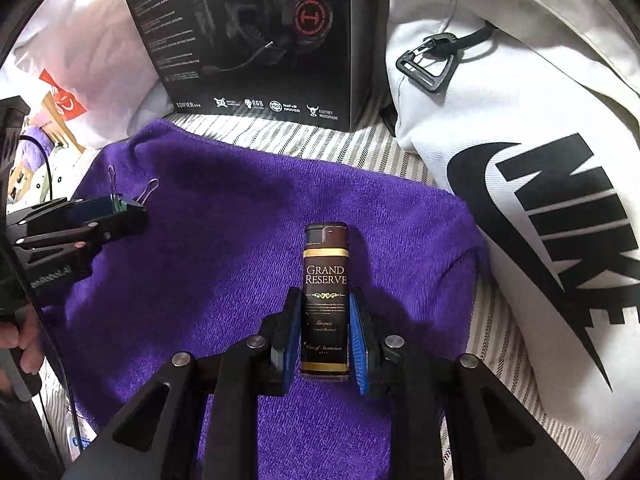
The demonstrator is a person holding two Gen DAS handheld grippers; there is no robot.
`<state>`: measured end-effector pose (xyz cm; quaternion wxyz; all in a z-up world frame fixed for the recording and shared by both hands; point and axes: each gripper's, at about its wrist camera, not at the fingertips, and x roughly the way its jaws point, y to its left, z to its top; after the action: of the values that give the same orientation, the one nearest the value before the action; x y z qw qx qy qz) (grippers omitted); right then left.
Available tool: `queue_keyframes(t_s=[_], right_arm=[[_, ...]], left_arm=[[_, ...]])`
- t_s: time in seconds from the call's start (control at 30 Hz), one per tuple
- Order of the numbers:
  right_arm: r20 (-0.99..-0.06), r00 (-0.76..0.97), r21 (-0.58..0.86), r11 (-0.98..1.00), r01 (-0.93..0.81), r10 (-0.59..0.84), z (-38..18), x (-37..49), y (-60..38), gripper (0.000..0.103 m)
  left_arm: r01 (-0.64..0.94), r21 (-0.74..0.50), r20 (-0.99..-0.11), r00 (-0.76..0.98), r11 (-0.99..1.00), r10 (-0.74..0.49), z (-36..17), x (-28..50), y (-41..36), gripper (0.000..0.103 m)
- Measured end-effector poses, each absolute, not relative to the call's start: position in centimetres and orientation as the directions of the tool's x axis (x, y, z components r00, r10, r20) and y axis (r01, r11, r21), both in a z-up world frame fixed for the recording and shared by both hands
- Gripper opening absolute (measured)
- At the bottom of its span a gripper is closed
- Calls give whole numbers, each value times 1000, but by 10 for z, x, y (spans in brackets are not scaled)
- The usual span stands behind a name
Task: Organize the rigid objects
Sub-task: 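Lower the clip onto the towel and open the left tool while the right tool releases the bottle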
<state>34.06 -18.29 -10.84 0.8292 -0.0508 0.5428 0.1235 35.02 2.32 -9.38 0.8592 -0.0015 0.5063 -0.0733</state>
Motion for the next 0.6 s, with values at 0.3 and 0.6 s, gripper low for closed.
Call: queue_keyframes(t_s=[0.3,0.6], right_arm=[[-916,376,24,956,-291,138,-108,336,-178,24],[-926,356,24,962,-273,124,-103,326,-181,53]], left_arm=[[143,-6,-883,463,990,-73,-97,356,12,39],[118,17,-899,436,993,-37,-105,347,9,69]])
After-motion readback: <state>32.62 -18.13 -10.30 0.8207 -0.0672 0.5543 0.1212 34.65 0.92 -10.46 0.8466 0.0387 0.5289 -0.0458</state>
